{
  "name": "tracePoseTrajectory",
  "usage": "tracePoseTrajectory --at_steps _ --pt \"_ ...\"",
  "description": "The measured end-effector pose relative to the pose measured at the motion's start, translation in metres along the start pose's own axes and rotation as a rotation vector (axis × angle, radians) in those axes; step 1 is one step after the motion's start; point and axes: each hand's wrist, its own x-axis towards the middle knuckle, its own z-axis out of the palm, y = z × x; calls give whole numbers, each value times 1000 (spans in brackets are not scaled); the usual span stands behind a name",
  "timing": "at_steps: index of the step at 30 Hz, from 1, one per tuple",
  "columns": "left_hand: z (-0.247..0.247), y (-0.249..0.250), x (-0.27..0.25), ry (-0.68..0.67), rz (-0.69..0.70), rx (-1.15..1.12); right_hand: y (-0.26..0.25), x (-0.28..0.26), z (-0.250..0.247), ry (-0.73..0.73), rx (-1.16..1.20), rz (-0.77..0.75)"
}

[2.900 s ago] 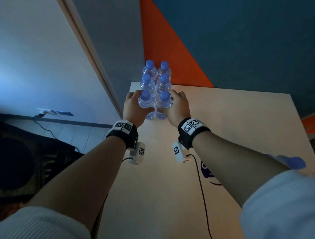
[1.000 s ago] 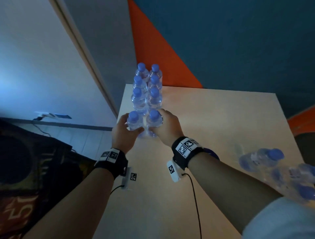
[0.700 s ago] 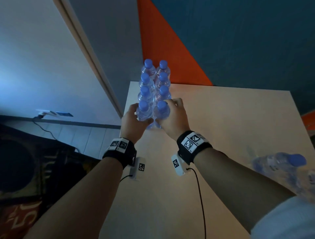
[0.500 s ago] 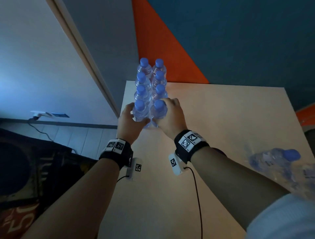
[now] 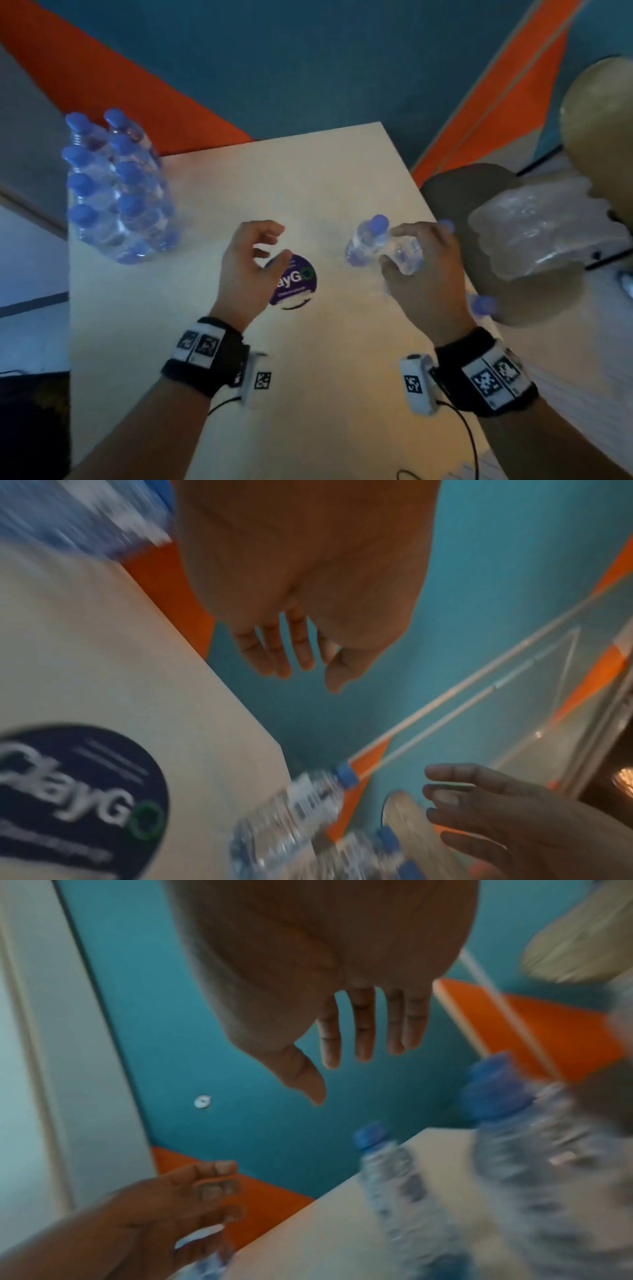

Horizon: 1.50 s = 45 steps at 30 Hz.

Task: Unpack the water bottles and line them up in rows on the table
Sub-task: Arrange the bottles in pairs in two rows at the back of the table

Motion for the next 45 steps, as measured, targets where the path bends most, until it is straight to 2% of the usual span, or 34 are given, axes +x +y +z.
tracePoseTrajectory --at_steps 3,6,10,13,16,19,23,26,30,37,45 --pt "74 16 18 -250 -19 51 54 3 -25 -123 -170 118" --pt "126 22 37 -349 -42 108 79 6 -26 -334 -268 153" --pt "162 16 48 -396 -117 167 94 10 -9 -543 -215 179" --pt "174 8 47 -387 -108 246 96 10 2 -520 -85 225" --pt "169 6 41 -338 -152 209 93 10 3 -490 -34 214" --pt "145 12 23 -267 -167 120 81 12 -1 -443 30 209" --pt "81 16 -17 23 -262 11 43 10 9 -352 259 97" --pt "17 2 -51 241 -312 32 2 7 32 -414 399 18" --pt "-58 -19 -84 387 -396 136 -60 1 82 -543 454 -97" --pt "-148 -75 -92 462 -399 180 -155 -8 178 -685 446 -161" --pt "-182 -121 -52 407 -330 250 -208 6 236 -645 369 -202"
